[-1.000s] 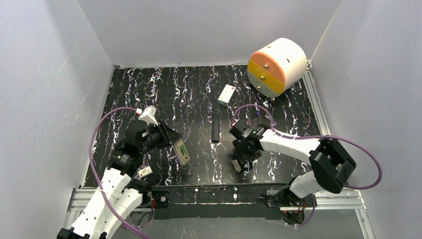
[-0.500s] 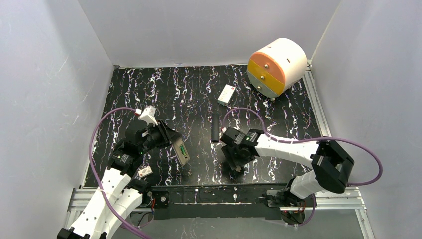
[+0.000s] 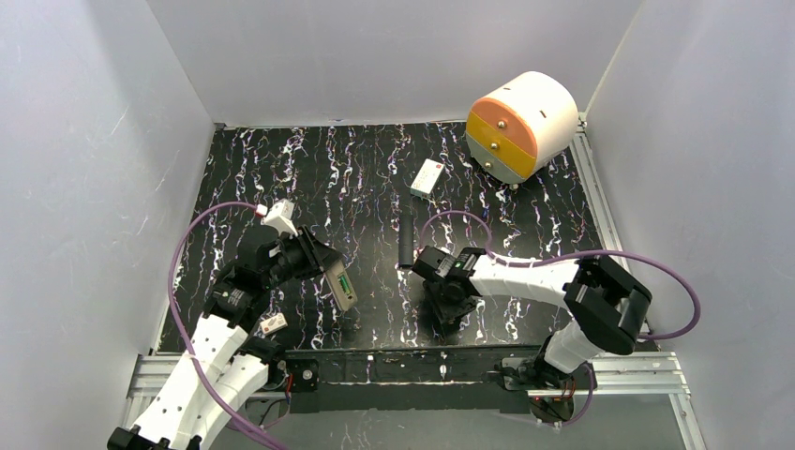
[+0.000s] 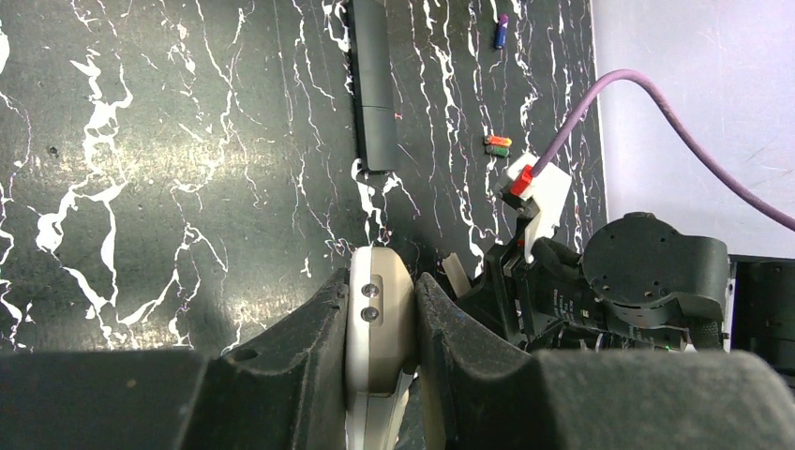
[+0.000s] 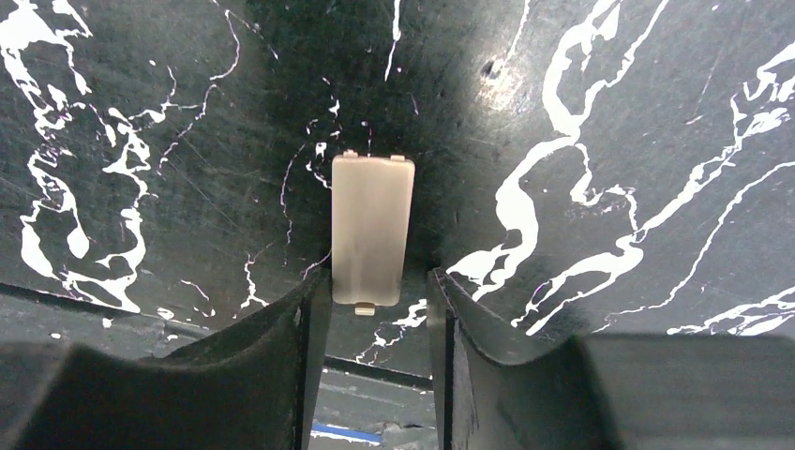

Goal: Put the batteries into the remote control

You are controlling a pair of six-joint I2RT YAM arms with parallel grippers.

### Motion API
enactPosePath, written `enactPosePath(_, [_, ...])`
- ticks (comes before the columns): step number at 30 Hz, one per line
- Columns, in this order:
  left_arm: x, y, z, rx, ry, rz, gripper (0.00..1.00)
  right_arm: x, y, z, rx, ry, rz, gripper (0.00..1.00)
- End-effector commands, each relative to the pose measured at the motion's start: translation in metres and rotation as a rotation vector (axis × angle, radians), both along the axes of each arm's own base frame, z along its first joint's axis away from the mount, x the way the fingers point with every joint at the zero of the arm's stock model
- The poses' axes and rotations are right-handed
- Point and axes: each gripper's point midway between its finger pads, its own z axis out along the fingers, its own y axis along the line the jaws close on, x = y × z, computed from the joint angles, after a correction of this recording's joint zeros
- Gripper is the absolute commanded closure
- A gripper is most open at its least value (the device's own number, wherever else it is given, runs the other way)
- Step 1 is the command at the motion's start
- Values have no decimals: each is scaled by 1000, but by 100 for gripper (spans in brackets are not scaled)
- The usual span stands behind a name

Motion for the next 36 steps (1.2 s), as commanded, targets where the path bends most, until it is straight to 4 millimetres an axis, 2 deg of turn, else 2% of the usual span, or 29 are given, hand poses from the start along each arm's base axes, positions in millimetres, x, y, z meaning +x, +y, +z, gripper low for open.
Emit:
enactPosePath(1, [2, 0, 13, -7, -23, -1, 100, 4, 3, -5, 3, -25, -34, 52])
enactPosePath(4, [2, -1, 14, -12, -23, -3, 100, 6, 0, -8, -16, -31, -50, 56])
enactPosePath(9, [3, -5, 13, -29, -19, -20, 100, 8, -2, -7, -24, -47, -45, 70])
enactPosePath(13, [4, -11, 9, -54, -1, -36, 100, 15, 1, 4, 11, -95, -33, 75])
enactPosePath(16, [7, -17, 6, -90, 9, -42, 100, 23, 18, 31, 121, -156, -9, 75])
enactPosePath(19, [10, -22, 6, -138, -2, -41, 100, 28, 47, 67, 297, -205, 53, 78])
enactPosePath(24, [17, -33, 18, -261, -72, -48, 100, 16, 100, 130, 590, -253, 218, 78])
enactPosePath(27, [18, -35, 22, -290, -93, -53, 100, 10, 121, 158, 676, -289, 278, 78])
enactPosePath(31, [17, -41, 35, -328, -152, -96, 100, 11, 140, 178, 688, -331, 301, 77])
enactPosePath(36, [15, -47, 40, -351, -168, -136, 100, 11, 159, 185, 657, -335, 311, 76])
